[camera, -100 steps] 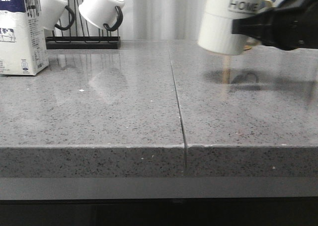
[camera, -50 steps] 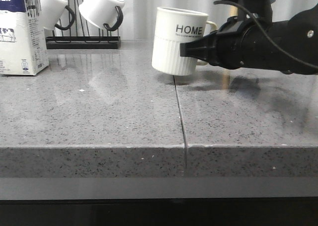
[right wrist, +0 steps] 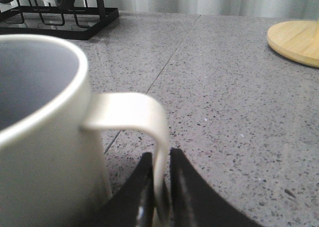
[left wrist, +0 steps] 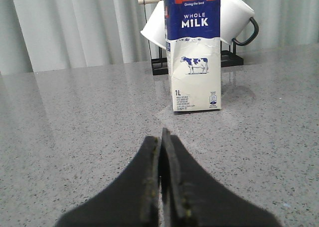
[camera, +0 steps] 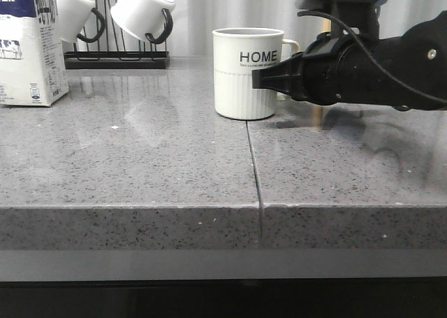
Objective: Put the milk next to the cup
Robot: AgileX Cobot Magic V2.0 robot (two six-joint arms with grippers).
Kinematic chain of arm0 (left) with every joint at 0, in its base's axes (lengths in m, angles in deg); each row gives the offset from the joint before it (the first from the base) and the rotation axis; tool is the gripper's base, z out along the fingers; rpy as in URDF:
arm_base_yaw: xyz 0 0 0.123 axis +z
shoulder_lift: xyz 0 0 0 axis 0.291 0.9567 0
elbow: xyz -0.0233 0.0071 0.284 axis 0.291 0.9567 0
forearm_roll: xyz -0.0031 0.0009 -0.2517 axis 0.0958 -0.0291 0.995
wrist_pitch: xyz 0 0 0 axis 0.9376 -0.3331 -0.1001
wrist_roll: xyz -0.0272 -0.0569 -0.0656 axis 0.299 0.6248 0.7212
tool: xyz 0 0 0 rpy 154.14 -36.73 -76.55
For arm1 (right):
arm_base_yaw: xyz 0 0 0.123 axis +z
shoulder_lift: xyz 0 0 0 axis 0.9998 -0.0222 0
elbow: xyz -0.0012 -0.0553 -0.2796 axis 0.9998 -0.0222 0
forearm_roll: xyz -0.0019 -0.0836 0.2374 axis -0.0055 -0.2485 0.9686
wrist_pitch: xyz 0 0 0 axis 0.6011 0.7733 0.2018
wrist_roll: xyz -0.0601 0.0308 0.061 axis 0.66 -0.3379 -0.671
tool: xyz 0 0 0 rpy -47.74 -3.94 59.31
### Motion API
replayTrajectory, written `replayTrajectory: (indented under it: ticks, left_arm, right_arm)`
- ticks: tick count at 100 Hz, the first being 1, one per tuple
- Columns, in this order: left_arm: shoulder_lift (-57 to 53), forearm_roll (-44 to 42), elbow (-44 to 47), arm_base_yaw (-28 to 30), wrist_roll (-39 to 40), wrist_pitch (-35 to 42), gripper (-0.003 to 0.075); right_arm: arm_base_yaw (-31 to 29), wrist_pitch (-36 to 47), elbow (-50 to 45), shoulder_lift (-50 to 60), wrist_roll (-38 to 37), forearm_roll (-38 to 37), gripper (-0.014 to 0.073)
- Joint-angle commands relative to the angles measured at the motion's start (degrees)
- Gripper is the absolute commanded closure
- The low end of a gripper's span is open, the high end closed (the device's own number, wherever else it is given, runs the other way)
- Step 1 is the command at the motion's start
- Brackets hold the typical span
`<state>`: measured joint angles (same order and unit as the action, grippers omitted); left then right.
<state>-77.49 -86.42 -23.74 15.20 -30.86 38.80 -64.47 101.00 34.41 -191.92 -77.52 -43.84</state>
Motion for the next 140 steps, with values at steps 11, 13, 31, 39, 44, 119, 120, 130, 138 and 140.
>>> replayTrajectory:
  ticks: [11,13,31,39,44,119,120,130,138,140]
  left_arm:
    - [-1.83,0.63,2.65,0.01,0.07,4.47,0.0741]
    - [-1.83,0.63,2.65,0.01,0.07,4.47,0.0741]
    - [-1.83,0.63,2.65,0.01,0.07,4.47,0.0741]
    - [-1.83,0.63,2.65,0.01,0.07,4.47,0.0741]
    - [-1.83,0.63,2.65,0.01,0.07,4.47,0.0741]
    - [-1.83,0.63,2.65,0.01,0.07,4.47,0.0741]
    - [-1.83,0.63,2.65,0.01,0.07,4.47,0.0741]
    - [-1.83,0.63,2.65,0.01,0.07,4.47,0.0741]
    - [-1.83,0.63,2.65,0.01,0.07,4.47,0.0741]
    - [-1.83,0.63,2.65,0.01,0.07,4.47,0.0741]
  right_arm:
    - [-0.04,4.58,1.57,2.50,0.12,-0.49,0.0414]
    - [-0.04,4.58,1.57,2.50,0.12,-0.49,0.0414]
    - [-0.04,4.76,1.40,2.68,0.12,-0.49,0.0414]
    - [-0.04,4.71,1.21,2.73,0.12,-0.49,0.0414]
    - [-0.04,4.81,0.60,3.13,0.12,-0.49,0.0414]
    - [-0.04,1.98,-22.32,31.75,0.12,-2.43,0.0589]
    - [-0.04,1.39,-22.84,32.26,0.12,-2.43,0.0594]
    - [-0.04,-4.55,-25.94,40.32,0.12,-2.43,0.0647]
    - [-0.04,-11.20,-27.34,46.58,0.12,-2.43,0.0659]
    - [-0.04,-13.29,-27.57,48.26,0.12,-2.43,0.0659]
